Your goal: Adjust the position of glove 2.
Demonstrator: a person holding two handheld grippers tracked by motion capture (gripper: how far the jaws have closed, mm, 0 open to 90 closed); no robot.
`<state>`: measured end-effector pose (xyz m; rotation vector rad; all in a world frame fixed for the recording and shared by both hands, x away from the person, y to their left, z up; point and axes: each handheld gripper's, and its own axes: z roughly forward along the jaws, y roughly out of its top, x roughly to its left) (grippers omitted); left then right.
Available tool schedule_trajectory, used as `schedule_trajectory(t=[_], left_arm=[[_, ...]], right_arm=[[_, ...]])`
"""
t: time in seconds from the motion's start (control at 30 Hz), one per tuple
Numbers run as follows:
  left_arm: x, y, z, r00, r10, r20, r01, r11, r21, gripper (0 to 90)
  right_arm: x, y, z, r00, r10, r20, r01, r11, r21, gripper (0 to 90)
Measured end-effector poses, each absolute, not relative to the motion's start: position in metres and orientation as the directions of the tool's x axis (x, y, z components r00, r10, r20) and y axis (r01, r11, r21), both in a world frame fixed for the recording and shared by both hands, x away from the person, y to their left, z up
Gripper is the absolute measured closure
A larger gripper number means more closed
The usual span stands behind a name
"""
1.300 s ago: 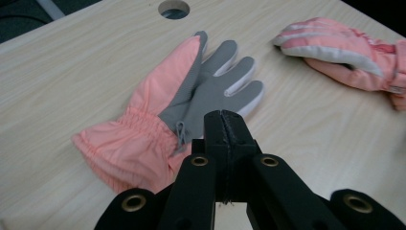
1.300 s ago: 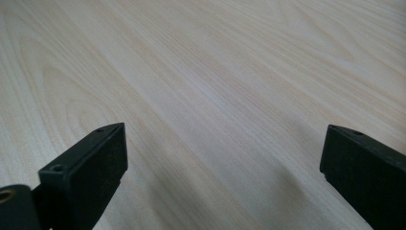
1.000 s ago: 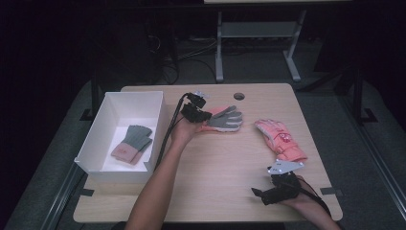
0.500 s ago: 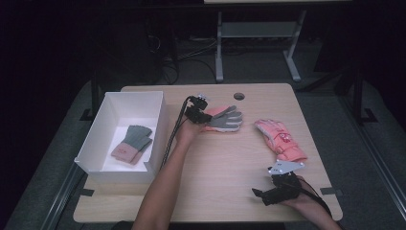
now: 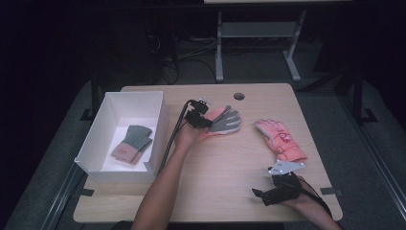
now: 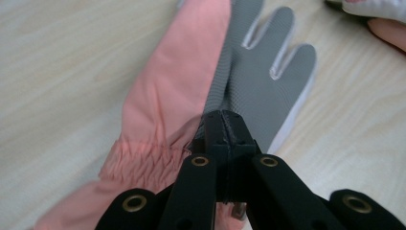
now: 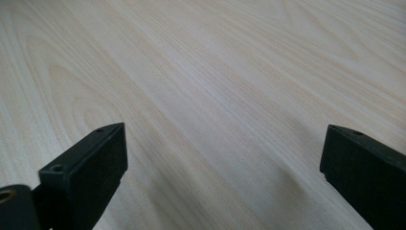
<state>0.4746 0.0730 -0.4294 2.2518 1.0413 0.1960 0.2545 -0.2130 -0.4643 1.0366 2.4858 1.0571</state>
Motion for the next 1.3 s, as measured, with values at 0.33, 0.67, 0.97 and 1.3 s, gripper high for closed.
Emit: schedule_trajectory(t=[0.33, 0.67, 0.97, 1.3], left_arm=[[0.458, 0.069, -0.430, 0.696, 0.705, -0.137, 0.624, -0.499, 0.601, 90.0], [0.446, 0.065, -0.428, 0.724, 0.672, -0.154, 0.613, -0.525, 0.590, 90.0], [0.431, 0.061, -0.427, 0.751, 0.636, -0.177, 0.598, -0.542, 0.590, 90.0], [0.413, 0.046, -0.426, 0.786, 0.587, -0.194, 0.570, -0.566, 0.595, 90.0]], right_arm=[[0.253, -0.212, -0.465, -0.715, 0.697, 0.045, 0.518, 0.486, 0.704, 2.1], [0.252, -0.213, -0.464, -0.712, 0.700, 0.046, 0.521, 0.484, 0.703, 2.1], [0.251, -0.212, -0.464, -0.713, 0.699, 0.043, 0.520, 0.487, 0.701, 2.1], [0.251, -0.212, -0.464, -0.715, 0.698, 0.044, 0.520, 0.488, 0.700, 2.1]])
